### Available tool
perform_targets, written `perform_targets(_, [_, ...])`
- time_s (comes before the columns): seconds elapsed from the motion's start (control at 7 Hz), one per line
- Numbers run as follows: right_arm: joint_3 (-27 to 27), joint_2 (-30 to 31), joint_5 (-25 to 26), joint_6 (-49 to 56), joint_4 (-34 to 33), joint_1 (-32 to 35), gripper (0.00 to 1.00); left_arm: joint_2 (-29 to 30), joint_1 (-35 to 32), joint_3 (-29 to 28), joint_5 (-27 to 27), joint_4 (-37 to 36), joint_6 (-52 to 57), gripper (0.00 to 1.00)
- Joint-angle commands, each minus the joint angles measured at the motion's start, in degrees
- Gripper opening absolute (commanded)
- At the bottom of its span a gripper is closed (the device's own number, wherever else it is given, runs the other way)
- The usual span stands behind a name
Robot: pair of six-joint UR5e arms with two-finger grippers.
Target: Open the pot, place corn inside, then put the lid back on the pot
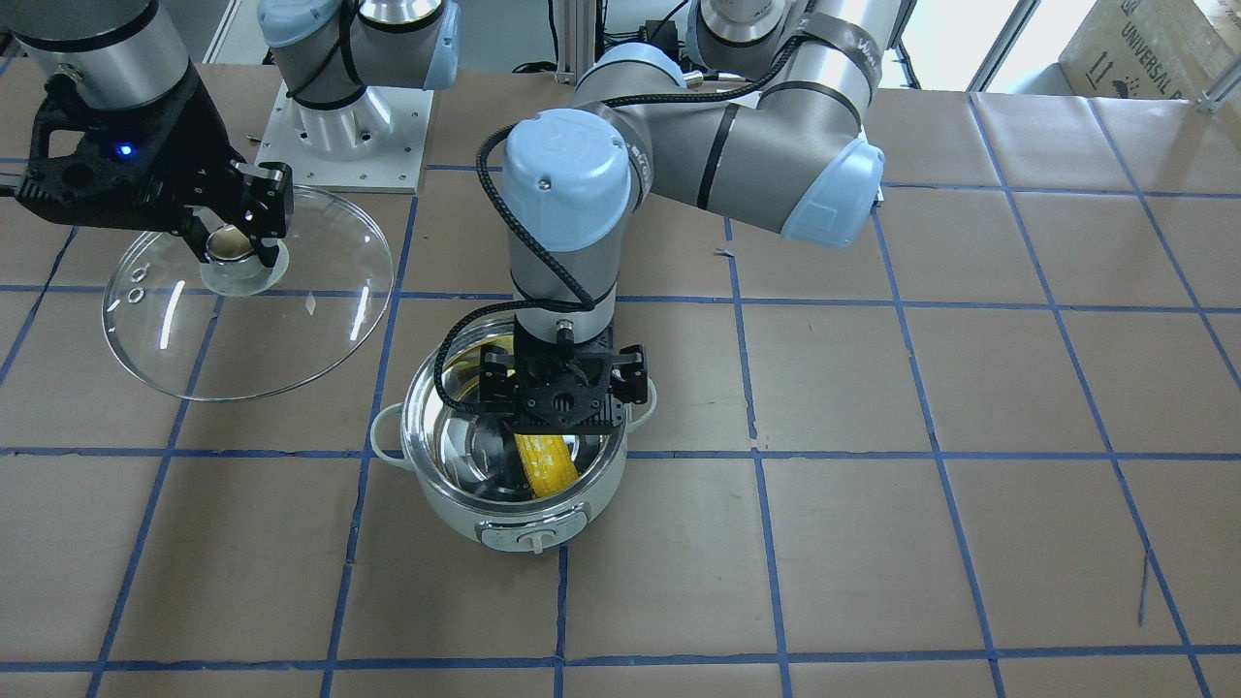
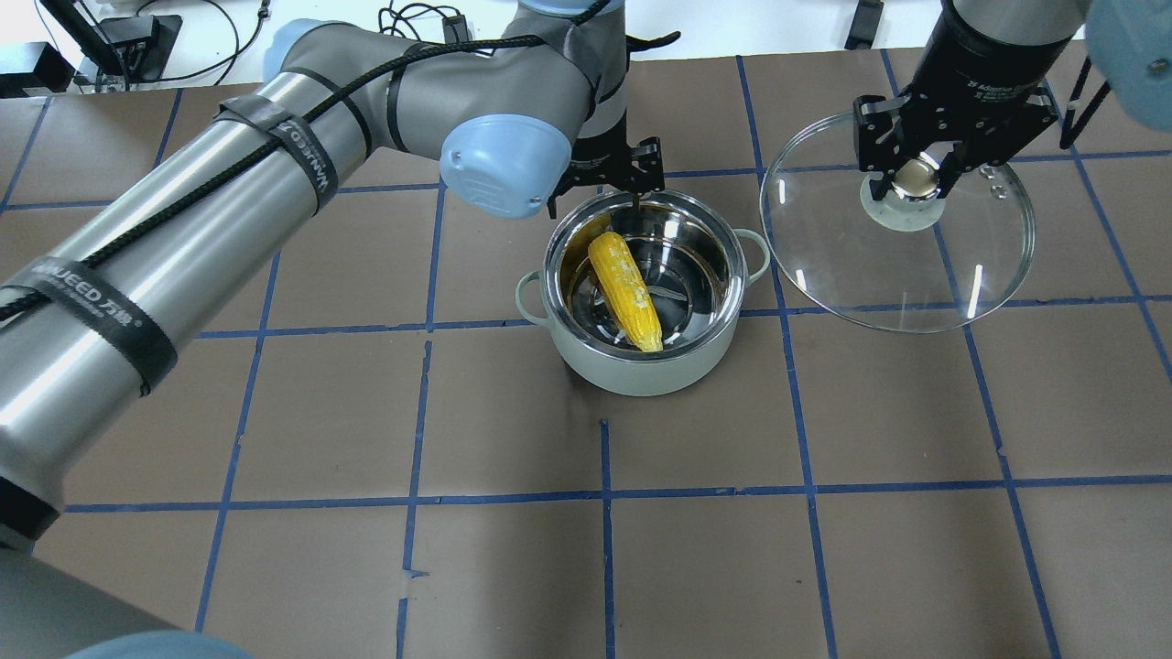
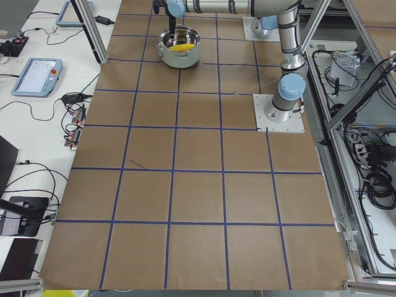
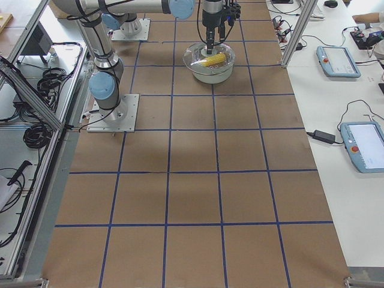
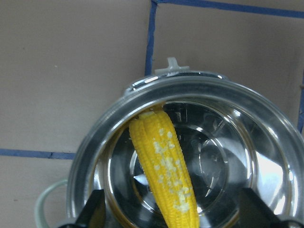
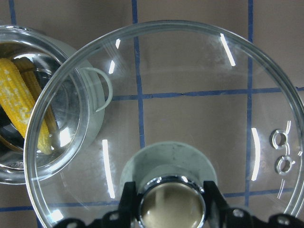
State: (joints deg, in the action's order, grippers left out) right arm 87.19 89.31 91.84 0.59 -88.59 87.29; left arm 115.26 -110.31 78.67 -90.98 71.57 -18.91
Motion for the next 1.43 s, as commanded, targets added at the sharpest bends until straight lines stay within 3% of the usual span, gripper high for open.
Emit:
perform_targets(0.0, [-0.26,0.16,0.01,-0.85,0.00,0.77,0.31,-6.68,6.47,6.81,0.19,-0.03,10.71,1.00])
perform_targets(0.29, [-0.09,-1.32,0.01,-7.24,-4.44,7.86,0.31,-15.11,12.63,13.41,0.02,3.36,16.77,1.00])
perform_targets(0.43, [-0.17,-2.46,0.09,-9.54,-5.87,10.86,0.31,-19.07,16.05,13.61,0.02,8.62,19.50,1.00])
perform_targets(0.57, [-0.18,-3.34,-0.08,-13.65,-6.85,12.63,0.31,-21.55,17.91,13.96,-0.07,9.02,20.22,1.00])
perform_targets(1.29, [-1.05,-11.42,-1.05,-16.77,-12.47,18.61,0.31,-26.83,23.46,14.75,-0.16,12.88,28.05,1.00])
